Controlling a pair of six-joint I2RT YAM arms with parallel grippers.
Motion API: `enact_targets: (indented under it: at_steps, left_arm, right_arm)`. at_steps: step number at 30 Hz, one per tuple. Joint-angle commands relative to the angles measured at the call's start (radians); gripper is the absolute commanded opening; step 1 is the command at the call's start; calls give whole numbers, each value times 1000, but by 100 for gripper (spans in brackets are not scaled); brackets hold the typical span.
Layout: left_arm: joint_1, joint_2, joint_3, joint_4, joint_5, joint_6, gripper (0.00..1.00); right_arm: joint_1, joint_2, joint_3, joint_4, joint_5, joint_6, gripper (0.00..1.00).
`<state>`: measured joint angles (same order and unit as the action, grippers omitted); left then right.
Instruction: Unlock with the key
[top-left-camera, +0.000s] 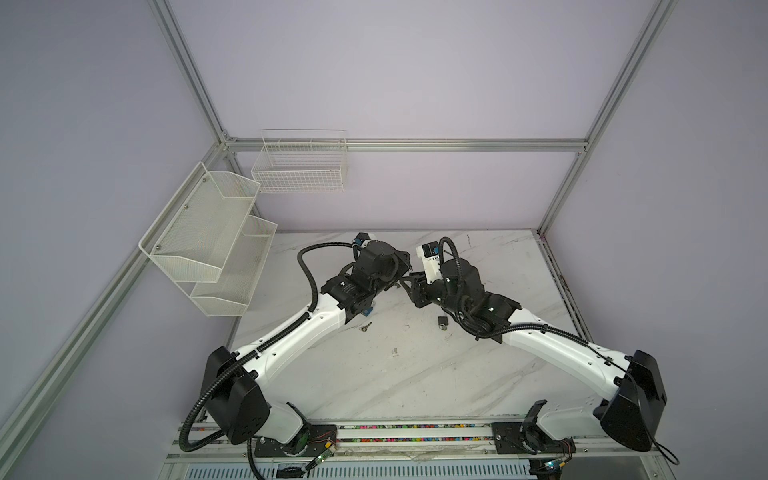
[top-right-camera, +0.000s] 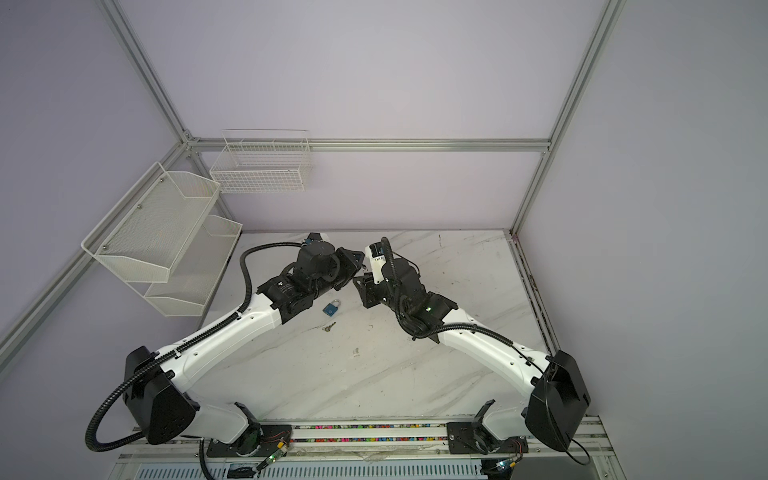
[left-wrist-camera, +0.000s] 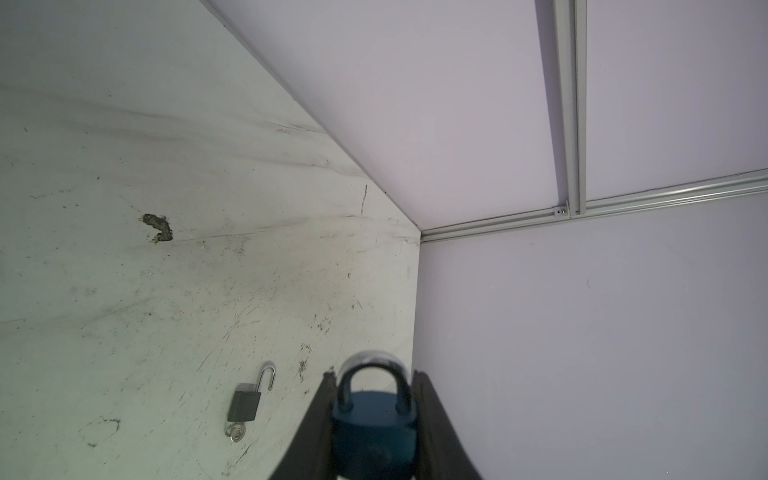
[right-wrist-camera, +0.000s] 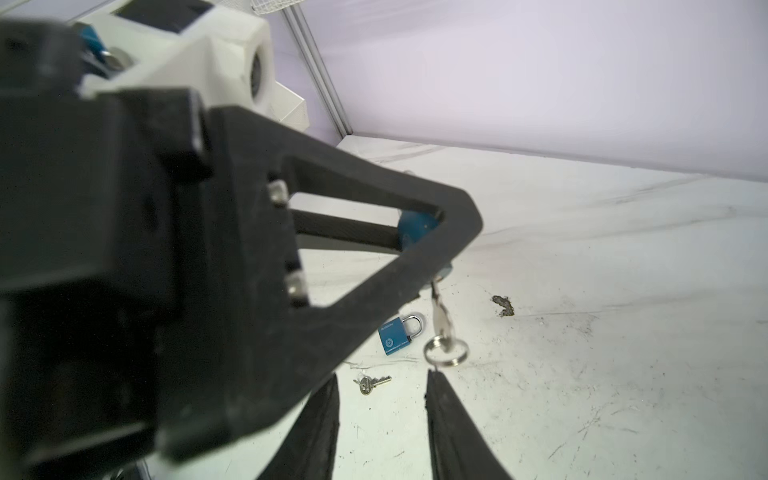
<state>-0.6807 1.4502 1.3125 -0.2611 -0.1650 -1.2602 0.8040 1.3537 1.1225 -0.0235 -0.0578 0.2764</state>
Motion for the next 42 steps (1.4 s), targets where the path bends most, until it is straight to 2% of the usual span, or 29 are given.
enact_targets:
  at_steps: [1,8,12,19,27,42]
  left_arm:
    - [6,-66,1,68,0,21,7]
    - [6,-77,-13,97,10,25,6]
    - [5,-77,-13,97,10,27,6]
    - [5,-77,-7,89,8,38,5]
    - [1,-73,2,90,12,42,5]
    - [-5,-69,6,88,10,50,5]
  right_arm:
    - [-48,-64,-26,2,-103,31,43]
    - [-184,-80,-65,64,-356,43,41]
    - [-200,-65,-61,154,-462,60,37]
    - [-200,-50,-40,202,-384,85,31]
    - [-198,-3,6,213,-400,104,23]
    - [-187,37,55,208,-398,127,24]
